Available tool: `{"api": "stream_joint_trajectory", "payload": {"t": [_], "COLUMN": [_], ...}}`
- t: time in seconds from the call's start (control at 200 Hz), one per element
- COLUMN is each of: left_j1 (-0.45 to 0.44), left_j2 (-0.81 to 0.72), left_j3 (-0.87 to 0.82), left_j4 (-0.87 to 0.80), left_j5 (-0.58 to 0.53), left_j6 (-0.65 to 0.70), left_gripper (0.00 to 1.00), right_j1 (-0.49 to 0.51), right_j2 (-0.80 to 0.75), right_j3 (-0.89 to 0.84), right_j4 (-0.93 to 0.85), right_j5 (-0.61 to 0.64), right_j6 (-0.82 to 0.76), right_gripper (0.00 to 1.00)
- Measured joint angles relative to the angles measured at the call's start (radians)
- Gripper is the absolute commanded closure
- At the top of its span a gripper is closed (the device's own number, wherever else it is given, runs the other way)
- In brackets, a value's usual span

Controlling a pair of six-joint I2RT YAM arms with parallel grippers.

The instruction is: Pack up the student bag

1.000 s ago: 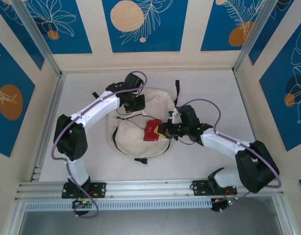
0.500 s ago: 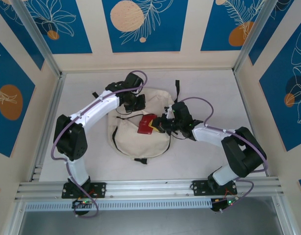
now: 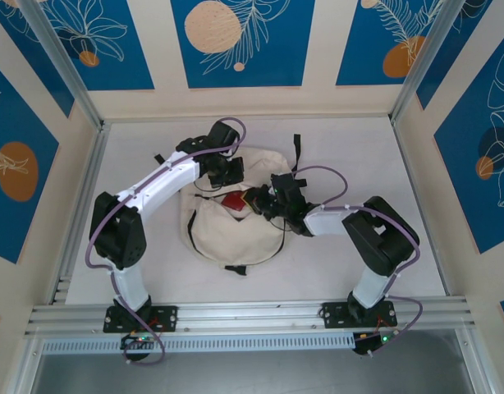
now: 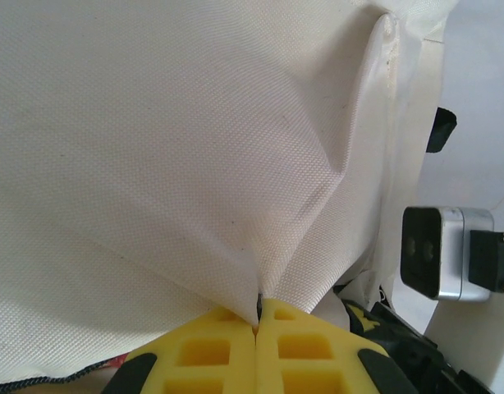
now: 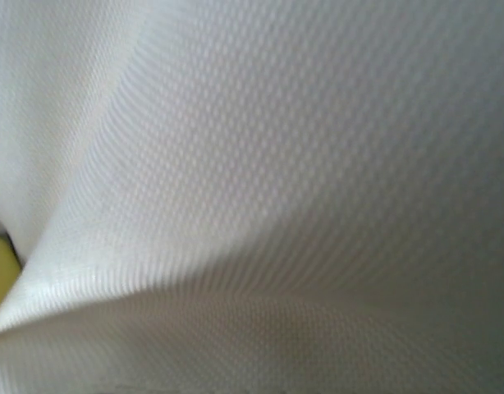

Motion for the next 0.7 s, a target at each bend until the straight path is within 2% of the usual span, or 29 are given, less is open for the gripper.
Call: {"api": "stream_joint_trajectory", "payload": {"t": [0.05,0.155,0.21,0.38,0.7], "left_j1": [0.000,0.004,0.006,0.010,0.012], "left_j2": [0.000,0.000,0.000,0.000,0.000], "left_j3": [0.000,0.000,0.000,0.000,0.000], "left_j4": [0.001,0.005,0.010,0.015,0.014], "left_j5": [0.000,0.000,0.000,0.003,0.019], "left_j6": [-0.004,-0.014,-0.018,-0.018,-0.018], "left_gripper": [1.00,1.00,1.00,1.00,1.00], "right_j1": [0.001,0.003,0.003,0.002,0.046], "right_j2": [0.010,0.029,0.030,0.018,-0.080], "right_j3": [0.004,0.013,0.020,0.039,0.046], "right_j4": [0.013,0.032,0.035,-0.014,-0.259], "right_j5": [0.019,0.029,0.023,-0.021,-0.024], "right_j6": [0.014,0.041,0.058,0.079,0.099], "right_gripper": [0.87,0.66,0.61,0.60,0.61]}}
